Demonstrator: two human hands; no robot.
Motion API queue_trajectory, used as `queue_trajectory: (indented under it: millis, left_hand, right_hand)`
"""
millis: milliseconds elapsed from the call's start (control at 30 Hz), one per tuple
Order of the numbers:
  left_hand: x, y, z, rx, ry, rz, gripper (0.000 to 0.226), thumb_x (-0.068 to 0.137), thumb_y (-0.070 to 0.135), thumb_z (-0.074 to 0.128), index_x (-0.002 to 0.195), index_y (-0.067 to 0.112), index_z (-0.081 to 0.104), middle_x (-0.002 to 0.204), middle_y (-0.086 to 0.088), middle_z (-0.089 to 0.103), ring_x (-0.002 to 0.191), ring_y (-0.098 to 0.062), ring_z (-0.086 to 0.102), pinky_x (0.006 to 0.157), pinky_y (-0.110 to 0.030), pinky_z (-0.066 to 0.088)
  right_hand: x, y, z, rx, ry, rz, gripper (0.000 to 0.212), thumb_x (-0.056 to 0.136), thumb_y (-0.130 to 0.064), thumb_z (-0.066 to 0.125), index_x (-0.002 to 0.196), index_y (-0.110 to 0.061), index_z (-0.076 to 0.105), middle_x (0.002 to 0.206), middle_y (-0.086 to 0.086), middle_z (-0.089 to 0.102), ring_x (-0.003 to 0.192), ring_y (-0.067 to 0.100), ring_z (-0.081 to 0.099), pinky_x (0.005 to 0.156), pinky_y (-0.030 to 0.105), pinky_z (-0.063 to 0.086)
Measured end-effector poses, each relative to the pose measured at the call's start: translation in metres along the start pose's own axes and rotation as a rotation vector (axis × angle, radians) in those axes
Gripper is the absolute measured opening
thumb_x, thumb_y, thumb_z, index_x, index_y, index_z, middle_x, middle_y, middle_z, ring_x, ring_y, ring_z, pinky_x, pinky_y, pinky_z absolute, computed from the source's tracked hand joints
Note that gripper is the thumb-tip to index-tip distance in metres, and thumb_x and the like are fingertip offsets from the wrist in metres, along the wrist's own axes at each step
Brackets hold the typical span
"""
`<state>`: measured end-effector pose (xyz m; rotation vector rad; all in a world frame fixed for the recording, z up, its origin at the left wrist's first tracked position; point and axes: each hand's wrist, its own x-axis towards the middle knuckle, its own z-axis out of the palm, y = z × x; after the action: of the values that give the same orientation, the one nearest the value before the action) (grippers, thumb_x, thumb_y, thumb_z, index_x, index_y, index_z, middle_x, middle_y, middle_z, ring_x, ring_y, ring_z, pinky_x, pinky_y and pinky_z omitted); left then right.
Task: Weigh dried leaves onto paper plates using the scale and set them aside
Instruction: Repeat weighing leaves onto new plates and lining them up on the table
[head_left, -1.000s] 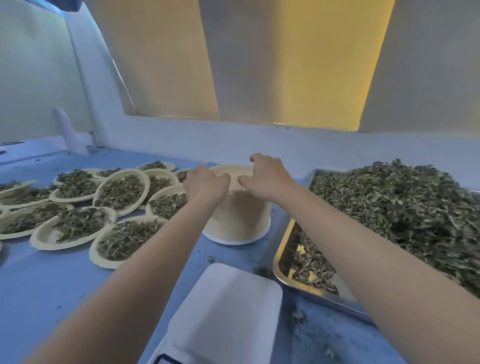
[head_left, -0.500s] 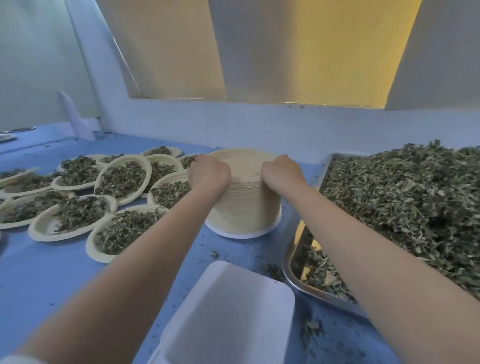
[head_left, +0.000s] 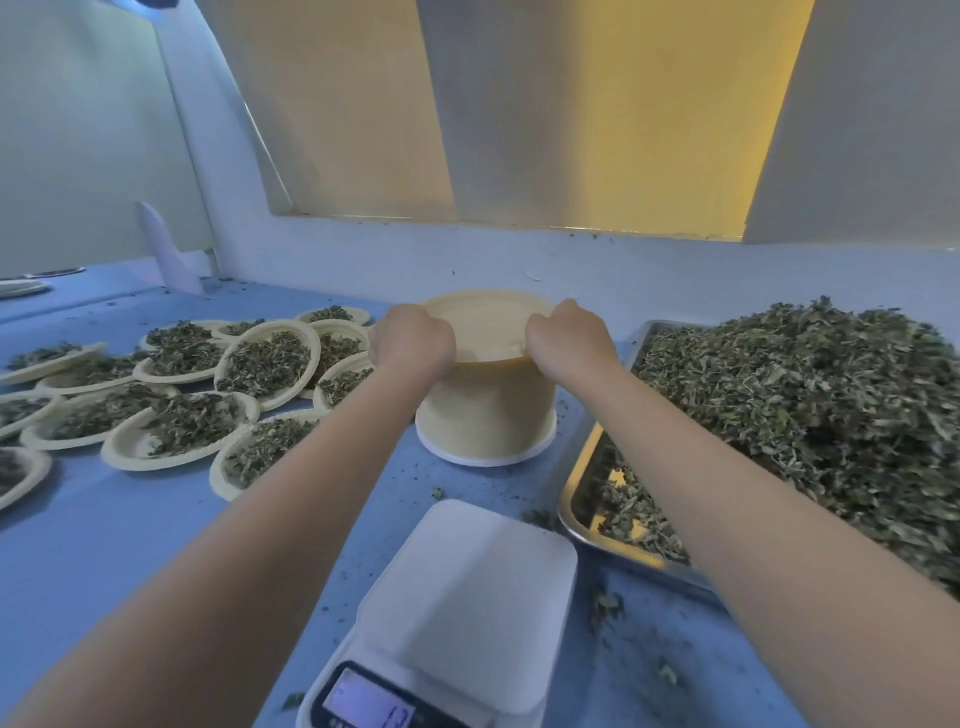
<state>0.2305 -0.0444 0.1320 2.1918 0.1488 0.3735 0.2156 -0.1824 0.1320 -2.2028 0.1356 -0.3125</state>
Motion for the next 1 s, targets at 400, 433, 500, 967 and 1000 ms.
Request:
queue_trajectory:
  millis: [400,433,500,967,1000]
  left_hand:
    - [-0.125,-0.044,-0.037,-0.118,-0.006,0.033,0.032,0.086,-0.002,0.035,0.117,-0.009,0.043,0.124,-0.028,0.044,0.104,-0.039,0.050,0.082,-0.043,0.045]
    - [-0.133,-0.052,-0.036,-0.117,-0.026,0.016,0.034,0.086,-0.002,0.035,0.119,-0.010,0.042,0.122,-0.025,0.044,0.103,-0.038,0.050,0.081,-0.043,0.045]
    - [-0.146,-0.066,-0.032,-0.106,-0.072,-0.002,0.018,0.086,-0.004,0.036,0.101,-0.004,0.047,0.098,-0.016,0.045,0.076,-0.026,0.048,0.061,-0.035,0.040]
    - [-0.146,-0.109,-0.033,-0.170,-0.071,-0.169,0.014,0.090,0.018,0.048,0.080,0.013,0.039,0.086,-0.005,0.043,0.064,-0.017,0.039,0.052,-0.029,0.027]
    - [-0.143,-0.111,-0.034,-0.204,-0.072,-0.180,0.014,0.090,0.018,0.048,0.079,0.016,0.039,0.084,-0.003,0.042,0.063,-0.014,0.036,0.052,-0.028,0.027]
  right_hand:
    - [-0.134,0.020,0.003,-0.109,0.076,-0.083,0.024,0.092,-0.020,0.039,0.109,-0.004,0.042,0.099,0.008,0.047,0.085,0.024,0.045,0.061,0.031,0.031]
    - [-0.143,0.026,0.007,-0.126,0.069,-0.061,0.030,0.092,-0.021,0.039,0.114,-0.002,0.044,0.106,0.012,0.050,0.092,0.027,0.046,0.068,0.033,0.035]
    - [-0.156,0.040,0.016,-0.163,0.031,-0.020,0.038,0.091,-0.023,0.040,0.120,0.000,0.046,0.116,0.016,0.053,0.106,0.031,0.050,0.084,0.038,0.042]
    - [-0.163,0.064,0.029,-0.243,-0.029,0.005,0.042,0.096,-0.037,0.036,0.119,-0.003,0.044,0.105,0.010,0.049,0.103,0.027,0.046,0.081,0.036,0.033]
    - [-0.162,0.064,0.029,-0.212,-0.034,0.009,0.040,0.096,-0.038,0.036,0.119,-0.007,0.044,0.105,0.008,0.049,0.103,0.026,0.046,0.079,0.035,0.033]
